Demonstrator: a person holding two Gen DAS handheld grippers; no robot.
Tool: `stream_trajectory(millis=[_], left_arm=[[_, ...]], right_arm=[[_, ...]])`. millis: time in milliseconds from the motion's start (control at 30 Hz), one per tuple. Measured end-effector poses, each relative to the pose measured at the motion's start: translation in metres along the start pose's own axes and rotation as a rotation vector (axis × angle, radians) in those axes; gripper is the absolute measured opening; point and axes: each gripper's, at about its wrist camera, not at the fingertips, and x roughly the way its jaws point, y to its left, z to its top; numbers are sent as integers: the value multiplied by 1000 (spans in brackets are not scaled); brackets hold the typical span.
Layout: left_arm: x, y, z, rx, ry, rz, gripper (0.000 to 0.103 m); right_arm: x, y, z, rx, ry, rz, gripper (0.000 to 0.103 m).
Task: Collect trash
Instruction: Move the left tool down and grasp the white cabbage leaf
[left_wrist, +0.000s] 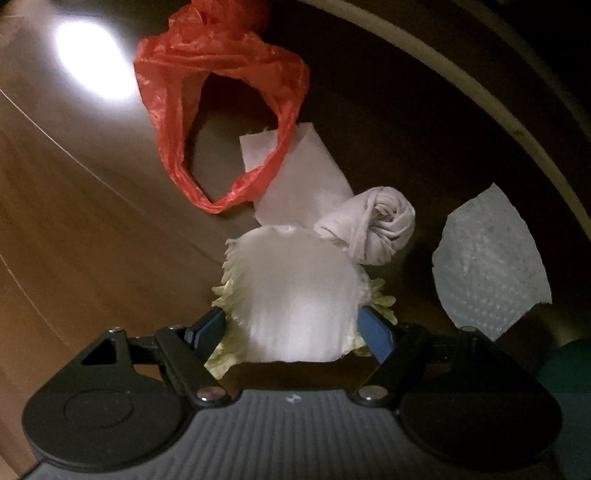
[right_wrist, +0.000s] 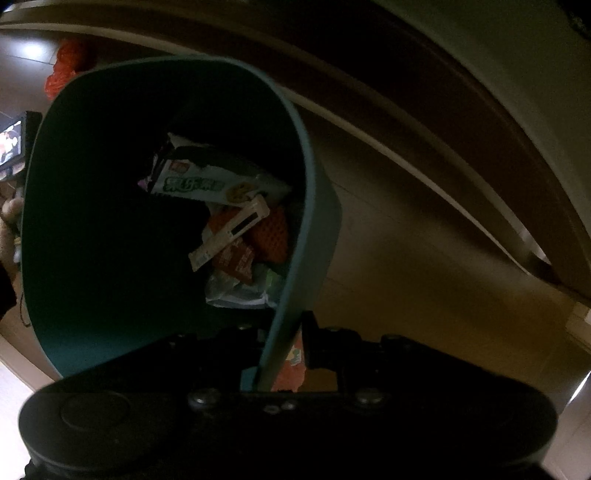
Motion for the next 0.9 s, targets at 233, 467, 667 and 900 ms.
stream_trajectory(millis=[233,467,667,900], left_arm=[[12,12,2,-37,7,-34,87],[19,16,1,-7,-28,14,98],[5,9,-2,22,-59,-4,63],[-13,54,-10,-178,-57,-102,12]], right_arm=[[0,6,6,-9,-7,5,13],[1,8,8,-7,-12,0,13],[-2,10,10,0,-15,-2,13],[0,9,5,4,-30,2,13]])
